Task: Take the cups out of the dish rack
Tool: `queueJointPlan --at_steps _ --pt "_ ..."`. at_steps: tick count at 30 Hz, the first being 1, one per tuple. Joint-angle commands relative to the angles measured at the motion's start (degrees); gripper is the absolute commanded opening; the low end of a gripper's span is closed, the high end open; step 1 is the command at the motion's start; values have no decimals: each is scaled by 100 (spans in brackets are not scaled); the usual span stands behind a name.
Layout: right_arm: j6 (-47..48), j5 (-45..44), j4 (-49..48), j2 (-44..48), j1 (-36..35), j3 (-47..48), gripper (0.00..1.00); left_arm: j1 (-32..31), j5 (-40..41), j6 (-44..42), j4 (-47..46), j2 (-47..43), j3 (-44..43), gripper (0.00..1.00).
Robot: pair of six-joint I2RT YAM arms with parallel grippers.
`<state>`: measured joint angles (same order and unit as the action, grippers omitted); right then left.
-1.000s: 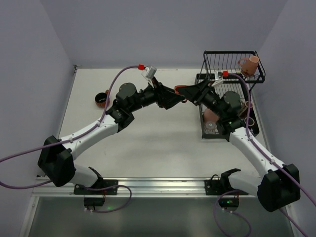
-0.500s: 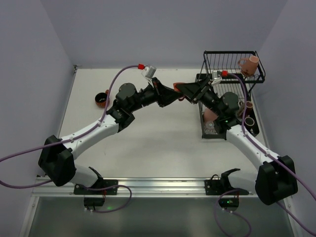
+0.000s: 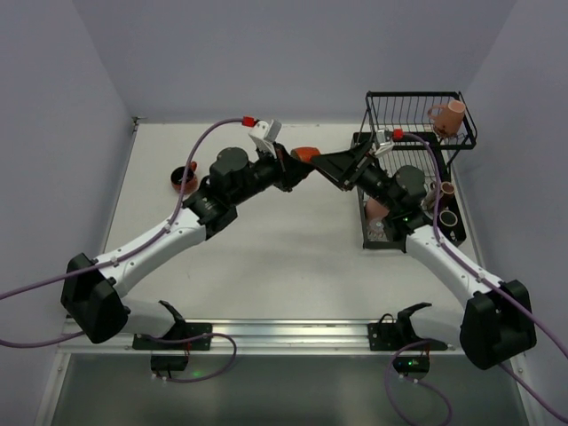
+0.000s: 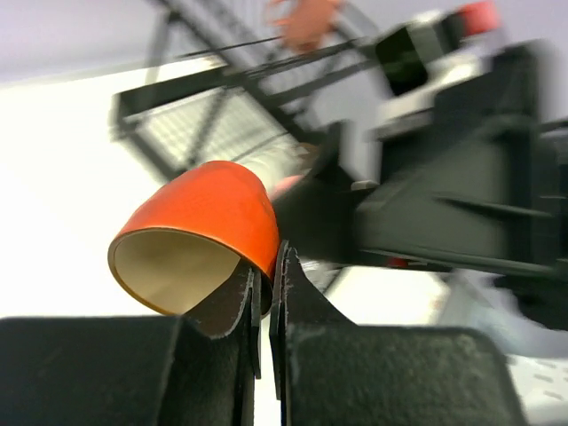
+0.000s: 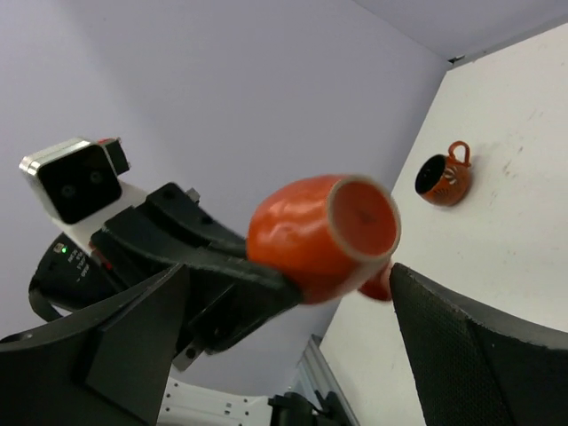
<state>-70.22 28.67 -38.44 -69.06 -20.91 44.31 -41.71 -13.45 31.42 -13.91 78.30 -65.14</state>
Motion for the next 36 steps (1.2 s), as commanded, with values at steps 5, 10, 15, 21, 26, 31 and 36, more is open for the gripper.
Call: queueJointPlan --at_steps 5,10,15,21,26,31,36 --pt "903 -97 871 533 -45 -45 99 785 1732 -681 2381 44 -358 0" --pt "1561 -510 1495 981 -115 -318 99 1437 2056 -970 3849 1078 -1226 0" --pt "2309 -994 2331 1263 -553 -231 99 1894 2400 -1375 4519 2221 -1983 0" --pt "2671 -1266 2674 1395 -959 -274 99 2211 2504 -1639 4950 3023 -2529 0" --pt "2864 -1276 2815 1430 -1100 -239 99 2395 2672 -1771 5302 3612 -2907 0" --pt "2917 -1276 2780 1430 -1117 -283 99 2519 2716 -1902 5487 4034 -3170 0" --pt "2943 -1232 2754 1386 -1126 -283 99 2580 2909 -1999 5742 4342 -3461 0"
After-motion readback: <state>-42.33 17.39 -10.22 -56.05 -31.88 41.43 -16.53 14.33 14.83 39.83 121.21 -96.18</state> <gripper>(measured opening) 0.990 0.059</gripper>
